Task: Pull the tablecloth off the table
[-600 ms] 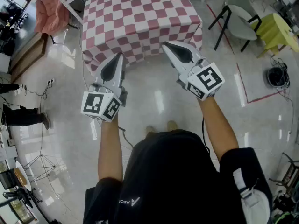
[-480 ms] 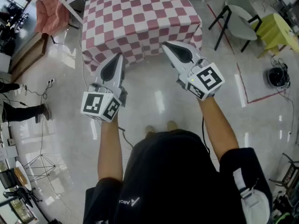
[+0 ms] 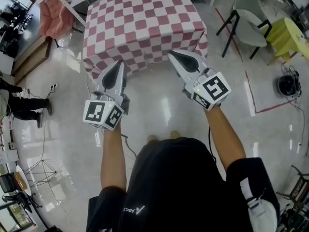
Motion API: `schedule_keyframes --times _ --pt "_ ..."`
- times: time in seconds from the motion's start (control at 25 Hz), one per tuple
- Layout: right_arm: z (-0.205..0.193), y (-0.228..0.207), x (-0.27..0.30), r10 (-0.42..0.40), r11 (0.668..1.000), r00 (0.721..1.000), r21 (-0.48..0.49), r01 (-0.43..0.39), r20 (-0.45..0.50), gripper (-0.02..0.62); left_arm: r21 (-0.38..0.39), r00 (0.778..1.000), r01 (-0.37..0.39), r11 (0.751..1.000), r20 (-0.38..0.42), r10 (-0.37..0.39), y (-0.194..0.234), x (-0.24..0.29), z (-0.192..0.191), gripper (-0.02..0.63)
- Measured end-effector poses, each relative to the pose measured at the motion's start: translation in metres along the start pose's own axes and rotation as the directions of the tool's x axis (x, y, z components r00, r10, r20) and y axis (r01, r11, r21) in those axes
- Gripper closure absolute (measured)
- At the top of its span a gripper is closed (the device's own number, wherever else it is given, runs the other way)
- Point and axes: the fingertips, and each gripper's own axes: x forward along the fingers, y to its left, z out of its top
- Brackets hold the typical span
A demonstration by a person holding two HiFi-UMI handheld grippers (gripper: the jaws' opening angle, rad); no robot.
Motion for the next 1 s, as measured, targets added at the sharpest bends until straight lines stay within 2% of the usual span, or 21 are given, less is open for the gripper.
schedule_keyframes --times 0.24,0.52,0.68,1.0 --pt "-0.001 -0.032 -0.006 0.005 1.0 1.0 -0.002 -0.005 0.001 0.594 -0.001 0.999 -0.055 0.999 0.003 0.055 0.0 0.016 0.0 0.597" --pt "-0.012 -0.067 0.016 0.005 1.0 1.0 -0.006 -0.005 0.005 0.594 0.004 0.996 -0.087 0.996 0.016 0.087 0.027 0.046 -0.008 0.596" --pt "-0.023 -0.082 0.055 -0.002 1.0 1.0 -0.02 0.002 -0.009 0.594 0.002 0.996 -0.088 0.996 0.025 0.088 0.07 0.067 -0.014 0.595" --pt "-0.046 -0.134 0.17 -0.058 0.997 0.996 -0.046 0.055 -0.063 0.594 -0.004 0.997 -0.068 0.998 0.036 0.068 0.191 0.132 -0.027 0.595"
